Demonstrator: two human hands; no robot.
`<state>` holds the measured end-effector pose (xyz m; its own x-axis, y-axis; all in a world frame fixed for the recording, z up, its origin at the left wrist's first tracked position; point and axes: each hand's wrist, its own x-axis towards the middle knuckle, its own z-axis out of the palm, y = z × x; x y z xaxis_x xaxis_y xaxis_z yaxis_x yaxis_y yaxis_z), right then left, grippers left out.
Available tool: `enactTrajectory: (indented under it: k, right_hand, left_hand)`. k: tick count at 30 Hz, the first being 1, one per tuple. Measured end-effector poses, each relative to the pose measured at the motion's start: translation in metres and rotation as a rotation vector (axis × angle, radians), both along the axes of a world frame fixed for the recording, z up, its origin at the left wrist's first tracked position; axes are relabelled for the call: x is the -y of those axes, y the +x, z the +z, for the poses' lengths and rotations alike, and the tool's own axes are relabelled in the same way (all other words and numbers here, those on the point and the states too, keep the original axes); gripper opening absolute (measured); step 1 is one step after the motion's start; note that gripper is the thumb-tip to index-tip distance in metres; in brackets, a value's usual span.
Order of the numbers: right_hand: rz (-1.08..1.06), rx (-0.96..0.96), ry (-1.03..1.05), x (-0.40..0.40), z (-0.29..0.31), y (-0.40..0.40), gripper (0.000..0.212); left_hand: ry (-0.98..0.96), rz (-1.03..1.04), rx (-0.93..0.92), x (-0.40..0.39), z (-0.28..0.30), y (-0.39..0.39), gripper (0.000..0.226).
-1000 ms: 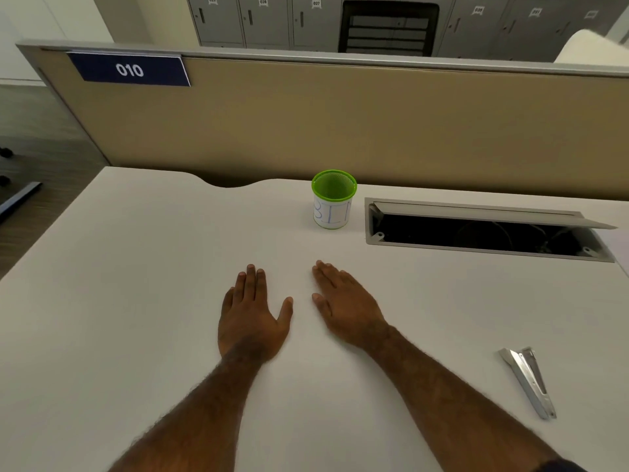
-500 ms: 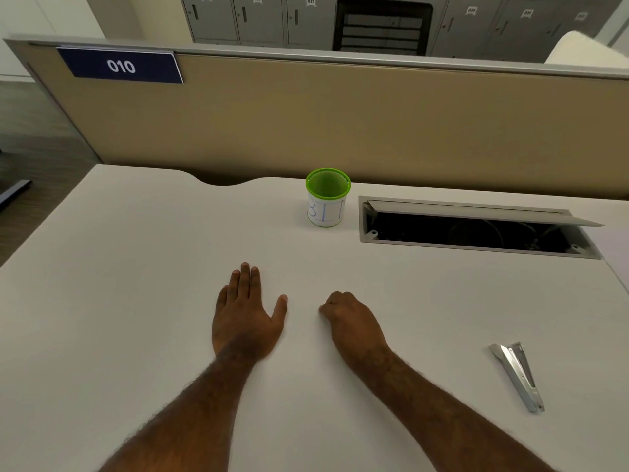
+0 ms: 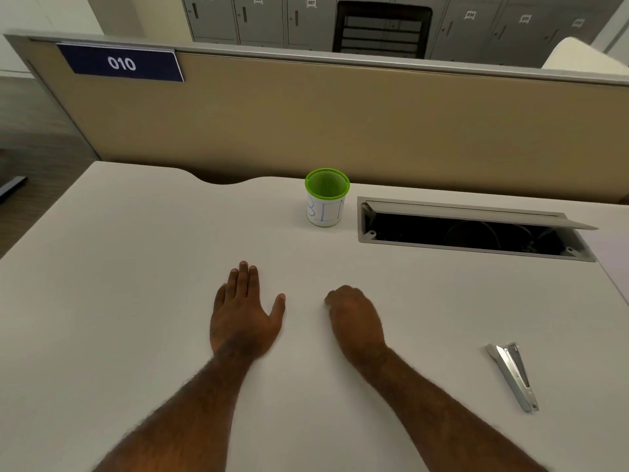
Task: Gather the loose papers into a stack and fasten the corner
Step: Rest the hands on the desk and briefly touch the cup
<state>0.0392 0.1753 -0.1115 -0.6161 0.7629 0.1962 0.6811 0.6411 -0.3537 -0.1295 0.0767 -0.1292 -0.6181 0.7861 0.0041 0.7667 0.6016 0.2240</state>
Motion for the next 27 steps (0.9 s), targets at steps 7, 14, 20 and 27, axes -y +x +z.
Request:
enactTrajectory:
  k: [7, 14, 20, 27]
  right_hand:
    - [-0.569, -0.986, -1.286, -0.047, 0.035, 0.011, 0.016]
    - [-0.492, -1.312, -1.508, -0.085, 0.086, -0.020, 0.012]
    - [-0.320, -1.287, -1.202, -0.136, 0.142, -0.069, 0.019]
    - [-0.335, -0.363, -0.356, -0.173, 0.137, -0.113, 0.019]
  left_hand:
    - [0.008, 0.001, 0.008, 0.000, 0.001, 0.001, 0.083]
    - [0.019, -0.002, 0.012, -0.001, 0.002, 0.000, 0.083]
    - [0.032, -0.005, 0.024, 0.000, 0.002, 0.001, 0.083]
    - [0.046, -0.002, 0.023, 0.001, 0.001, 0.001, 0.084]
